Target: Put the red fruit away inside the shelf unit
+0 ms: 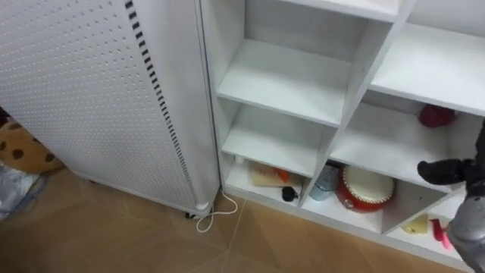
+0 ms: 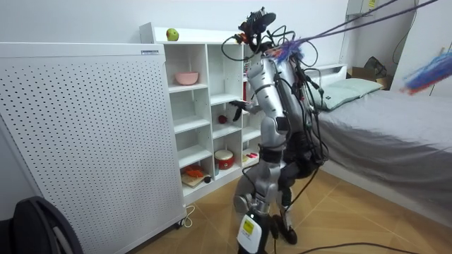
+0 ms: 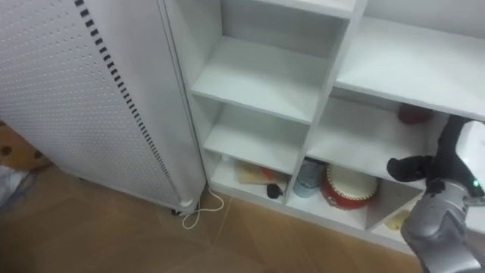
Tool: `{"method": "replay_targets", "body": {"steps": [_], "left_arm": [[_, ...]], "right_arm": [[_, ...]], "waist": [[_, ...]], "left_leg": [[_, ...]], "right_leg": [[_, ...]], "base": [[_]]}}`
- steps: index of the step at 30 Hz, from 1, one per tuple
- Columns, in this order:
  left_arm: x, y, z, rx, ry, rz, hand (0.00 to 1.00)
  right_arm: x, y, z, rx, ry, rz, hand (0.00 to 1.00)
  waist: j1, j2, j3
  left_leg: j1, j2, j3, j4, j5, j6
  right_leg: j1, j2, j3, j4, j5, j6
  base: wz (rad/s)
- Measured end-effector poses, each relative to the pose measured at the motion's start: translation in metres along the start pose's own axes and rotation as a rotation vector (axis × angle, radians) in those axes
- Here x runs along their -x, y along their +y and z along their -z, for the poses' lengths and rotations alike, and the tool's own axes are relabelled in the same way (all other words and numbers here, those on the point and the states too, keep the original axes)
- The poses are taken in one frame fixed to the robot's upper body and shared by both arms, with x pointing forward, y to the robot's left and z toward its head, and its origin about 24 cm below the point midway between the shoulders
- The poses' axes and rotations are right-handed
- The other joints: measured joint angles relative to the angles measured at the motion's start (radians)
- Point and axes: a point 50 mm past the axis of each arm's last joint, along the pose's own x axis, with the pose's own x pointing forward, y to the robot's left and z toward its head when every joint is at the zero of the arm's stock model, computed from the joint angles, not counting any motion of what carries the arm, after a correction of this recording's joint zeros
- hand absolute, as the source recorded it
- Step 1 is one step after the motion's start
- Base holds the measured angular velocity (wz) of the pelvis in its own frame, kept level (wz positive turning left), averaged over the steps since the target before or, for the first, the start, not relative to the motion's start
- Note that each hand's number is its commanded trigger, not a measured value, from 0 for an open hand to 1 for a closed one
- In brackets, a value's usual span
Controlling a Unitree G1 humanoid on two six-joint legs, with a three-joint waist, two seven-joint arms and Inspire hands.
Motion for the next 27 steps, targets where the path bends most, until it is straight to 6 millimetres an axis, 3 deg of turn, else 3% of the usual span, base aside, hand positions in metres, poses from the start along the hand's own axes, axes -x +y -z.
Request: {"method": "replay_targets", "body": {"steps": [2, 4, 7, 13, 15, 20, 27], "left_arm": [[0.000, -0.002, 0.005, 0.008, 0.016, 0.006, 0.00], [0.001, -0.006, 0.009, -0.007, 0.030, 0.026, 0.00], [0.002, -0.014, 0.011, 0.003, 0.038, 0.050, 0.00], [0.003, -0.022, 0.002, 0.031, -0.014, 0.063, 0.00], [0.003, -0.025, 0.000, 0.031, -0.024, 0.071, 0.00], [0.006, -0.039, -0.002, 0.052, -0.023, 0.095, 0.00], [0.011, -0.053, 0.001, 0.033, -0.017, 0.077, 0.00]], "right_arm": [[0.016, 0.009, 0.017, 0.067, -0.019, -0.077, 0.00], [0.049, 0.022, 0.046, 0.161, -0.017, -0.209, 0.00], [0.089, 0.039, 0.073, 0.250, -0.007, -0.387, 0.00], [0.171, 0.067, 0.117, 0.262, 0.184, -0.680, 0.00], [0.190, 0.067, 0.130, 0.267, 0.239, -0.739, 0.00], [0.254, 0.070, 0.159, 0.266, 0.416, -0.895, 0.00], [0.293, 0.058, 0.180, 0.209, 0.616, -0.898, 0.00]], "waist": [[-0.003, 0.011, -0.0027], [-0.007, 0.021, -0.0095], [-0.028, 0.040, -0.0192], [-0.072, 0.054, -0.0279], [-0.097, 0.068, -0.0374], [-0.134, 0.080, -0.0397], [-0.198, 0.080, -0.0442]], "left_leg": [[0.053, 0.004, 0.007, -0.036, 0.001, -0.001], [0.119, 0.003, 0.013, -0.095, 0.008, -0.002], [0.188, 0.005, 0.026, -0.167, 0.018, -0.003], [0.325, 0.001, 0.042, -0.306, 0.037, -0.013], [0.361, -0.002, 0.041, -0.350, 0.049, -0.013], [0.552, -0.006, 0.047, -0.518, 0.089, -0.020], [0.795, -0.025, 0.050, -0.727, 0.141, -0.025]], "right_leg": [[0.052, 0.008, -0.001, -0.039, 0.006, 0.004], [0.114, 0.019, 0.001, -0.098, 0.014, 0.015], [0.179, 0.028, -0.001, -0.169, 0.031, 0.022], [0.301, 0.043, -0.004, -0.296, 0.058, 0.032], [0.347, 0.049, -0.024, -0.347, 0.066, 0.039], [0.549, 0.078, -0.049, -0.542, 0.116, 0.056], [0.796, 0.106, -0.054, -0.759, 0.175, 0.080]], "base": [[-0.05], [-0.02], [-0.05], [-0.04], [0.20], [0.05], [0.02]]}}
